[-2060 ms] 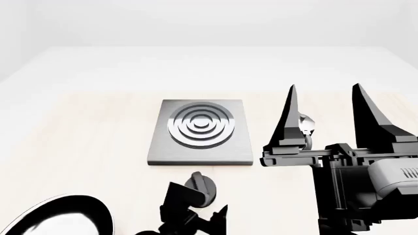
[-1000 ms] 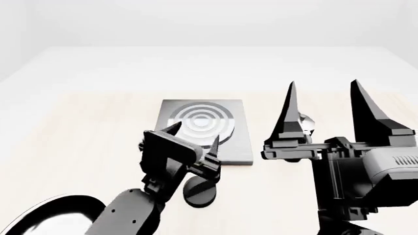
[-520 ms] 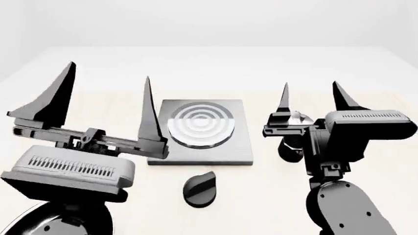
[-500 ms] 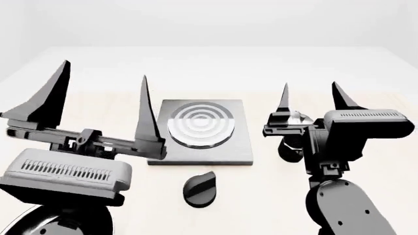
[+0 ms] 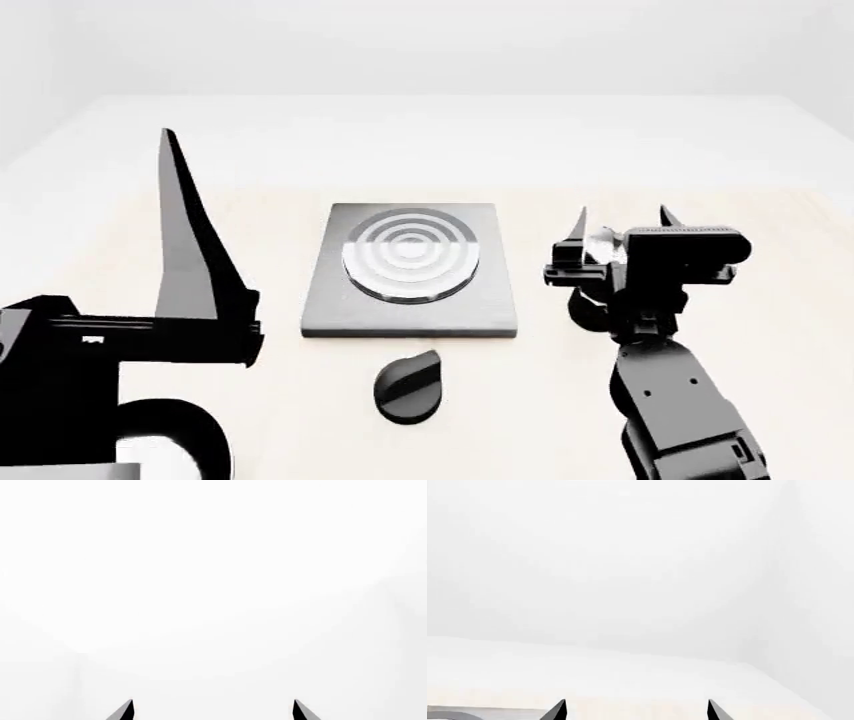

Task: Turn on the stove and put the moka pot on it.

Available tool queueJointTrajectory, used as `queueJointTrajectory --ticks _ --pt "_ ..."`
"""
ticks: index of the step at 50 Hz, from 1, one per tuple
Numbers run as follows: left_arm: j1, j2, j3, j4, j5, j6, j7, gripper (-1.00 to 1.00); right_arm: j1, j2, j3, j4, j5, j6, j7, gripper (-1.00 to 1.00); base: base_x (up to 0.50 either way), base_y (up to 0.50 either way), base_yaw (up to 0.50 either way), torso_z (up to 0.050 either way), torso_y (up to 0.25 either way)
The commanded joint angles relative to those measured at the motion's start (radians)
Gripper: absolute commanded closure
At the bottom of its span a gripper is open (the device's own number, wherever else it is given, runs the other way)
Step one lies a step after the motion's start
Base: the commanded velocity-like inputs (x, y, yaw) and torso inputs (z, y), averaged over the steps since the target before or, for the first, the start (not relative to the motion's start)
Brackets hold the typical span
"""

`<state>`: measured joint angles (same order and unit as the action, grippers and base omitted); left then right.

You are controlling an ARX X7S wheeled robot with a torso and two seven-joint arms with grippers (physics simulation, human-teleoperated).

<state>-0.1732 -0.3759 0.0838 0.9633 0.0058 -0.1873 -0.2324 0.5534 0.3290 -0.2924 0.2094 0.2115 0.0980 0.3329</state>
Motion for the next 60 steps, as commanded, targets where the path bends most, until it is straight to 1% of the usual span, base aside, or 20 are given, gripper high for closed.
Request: queueJointTrajectory --ticks 1,3,4,6,11,13,16,18,22,25,26,29,60 --pt "0.026 -0.019 -0.032 0.067 0.009 -0.014 -0.012 -1.0 0.032 -0.026 -0.007 0.251 -0.032 -0.122 -0.01 -1.0 0.0 0.0 0.0 0.0 0.0" --pt "0.028 -0.02 -0.032 0.065 0.012 -0.012 -0.012 -1.0 0.034 -0.023 -0.005 0.245 -0.028 -0.11 -0.01 -1.0 0.0 0.0 0.0 0.0 0.0" --pt "0.032 -0.02 -0.035 0.062 0.009 -0.007 -0.013 -1.0 0.027 -0.031 -0.005 0.295 -0.033 -0.157 -0.011 -1.0 0.0 0.0 0.0 0.0 0.0" --pt "0.033 -0.02 -0.037 0.058 0.006 -0.002 -0.014 -1.0 0.026 -0.024 -0.005 0.262 -0.029 -0.121 -0.008 -1.0 0.0 0.0 0.0 0.0 0.0" --pt "0.03 -0.019 -0.036 0.05 0.0 0.001 -0.016 -1.0 0.018 -0.026 -0.006 0.292 -0.03 -0.139 -0.008 -1.0 0.0 0.0 0.0 0.0 0.0" --pt "0.031 -0.019 -0.034 0.049 0.001 0.003 -0.016 -1.0 0.02 -0.037 -0.007 0.365 -0.037 -0.203 -0.013 -1.0 0.0 0.0 0.0 0.0 0.0" --pt "0.032 -0.019 -0.033 0.046 0.0 0.004 -0.018 -1.0 0.021 -0.032 -0.006 0.351 -0.033 -0.177 -0.012 -1.0 0.0 0.0 0.0 0.0 0.0" --pt "0.033 -0.018 -0.028 0.04 0.004 0.006 -0.019 -1.0 0.015 -0.044 -0.007 0.419 -0.04 -0.243 -0.015 -1.0 0.0 0.0 0.0 0.0 0.0" --pt "0.032 -0.017 -0.023 0.035 0.005 0.011 -0.02 -1.0 0.016 -0.033 -0.007 0.372 -0.033 -0.194 -0.013 -1.0 0.0 0.0 0.0 0.0 0.0" --pt "0.03 -0.016 -0.019 0.031 0.005 0.011 -0.02 -1.0 0.016 -0.035 -0.006 0.39 -0.032 -0.205 -0.015 -1.0 0.0 0.0 0.0 0.0 0.0" --pt "0.023 -0.015 -0.017 0.038 0.002 -0.003 -0.02 -1.0 0.015 -0.045 -0.008 0.446 -0.038 -0.256 -0.018 -1.0 0.0 0.0 0.0 0.0 0.0" --pt "0.026 -0.016 -0.015 0.031 0.003 0.005 -0.02 -1.0 0.015 -0.039 -0.008 0.414 -0.032 -0.22 -0.017 -1.0 0.0 0.0 0.0 0.0 0.0" --pt "0.046 -0.017 -0.022 0.006 -0.022 0.033 -0.035 -1.0 0.009 -0.063 -0.012 0.556 -0.027 -0.31 -0.033 -1.0 0.0 0.0 0.0 0.0 0.0"
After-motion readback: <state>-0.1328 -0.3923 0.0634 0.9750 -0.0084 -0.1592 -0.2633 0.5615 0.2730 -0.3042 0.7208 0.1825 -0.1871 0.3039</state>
